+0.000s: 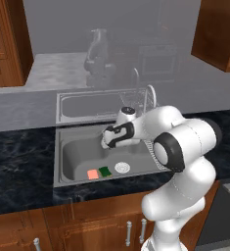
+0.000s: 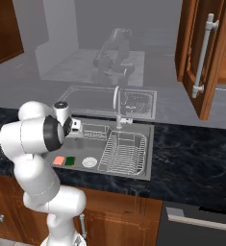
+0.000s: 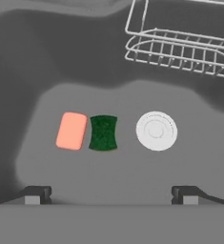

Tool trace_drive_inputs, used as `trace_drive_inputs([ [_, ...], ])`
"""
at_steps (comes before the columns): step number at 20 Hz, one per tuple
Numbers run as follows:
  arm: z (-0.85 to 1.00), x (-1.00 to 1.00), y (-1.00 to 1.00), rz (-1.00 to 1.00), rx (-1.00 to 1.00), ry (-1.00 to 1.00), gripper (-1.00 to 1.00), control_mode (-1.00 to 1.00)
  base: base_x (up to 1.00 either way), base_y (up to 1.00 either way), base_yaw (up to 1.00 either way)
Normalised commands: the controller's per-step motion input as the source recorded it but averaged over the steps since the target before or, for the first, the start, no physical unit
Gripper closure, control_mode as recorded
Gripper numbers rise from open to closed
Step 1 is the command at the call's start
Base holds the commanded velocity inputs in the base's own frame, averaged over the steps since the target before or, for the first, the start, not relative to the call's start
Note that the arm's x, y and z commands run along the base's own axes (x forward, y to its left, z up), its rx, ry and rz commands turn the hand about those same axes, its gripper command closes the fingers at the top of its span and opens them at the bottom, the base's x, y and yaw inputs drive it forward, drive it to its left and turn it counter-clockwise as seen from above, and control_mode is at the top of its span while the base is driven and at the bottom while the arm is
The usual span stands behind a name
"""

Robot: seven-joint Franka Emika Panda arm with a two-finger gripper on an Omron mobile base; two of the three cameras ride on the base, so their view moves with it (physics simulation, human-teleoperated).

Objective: Pick up the sponge and bar soap from the sink, and place them back in the cabinet, and close the cabinet doors.

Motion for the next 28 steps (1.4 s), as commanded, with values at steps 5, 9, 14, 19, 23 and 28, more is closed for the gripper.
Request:
trace_drive_inputs([
  [5,-0.20,0.19,0.05,0.00,0.00,0.00,-1.00,-1.00,0.00,0.00,0.00],
  [9,-0.17,0.20,0.08,0.00,0.00,0.00,-1.00,-1.00,0.00,0.00,0.00],
  [14,-0.15,0.17,0.03,0.00,0.00,0.00,-1.00,-1.00,0.00,0.00,0.00],
  [19,-0.18,0.14,0.00,0.00,0.00,0.00,-1.00,-1.00,0.00,0.00,0.00],
  [23,-0.20,0.15,0.00,0.00,0.00,0.00,-1.00,-1.00,0.00,0.00,0.00],
  [28,-0.19,0.14,0.00,0.00,0.00,0.00,-1.00,-1.00,0.00,0.00,0.00],
])
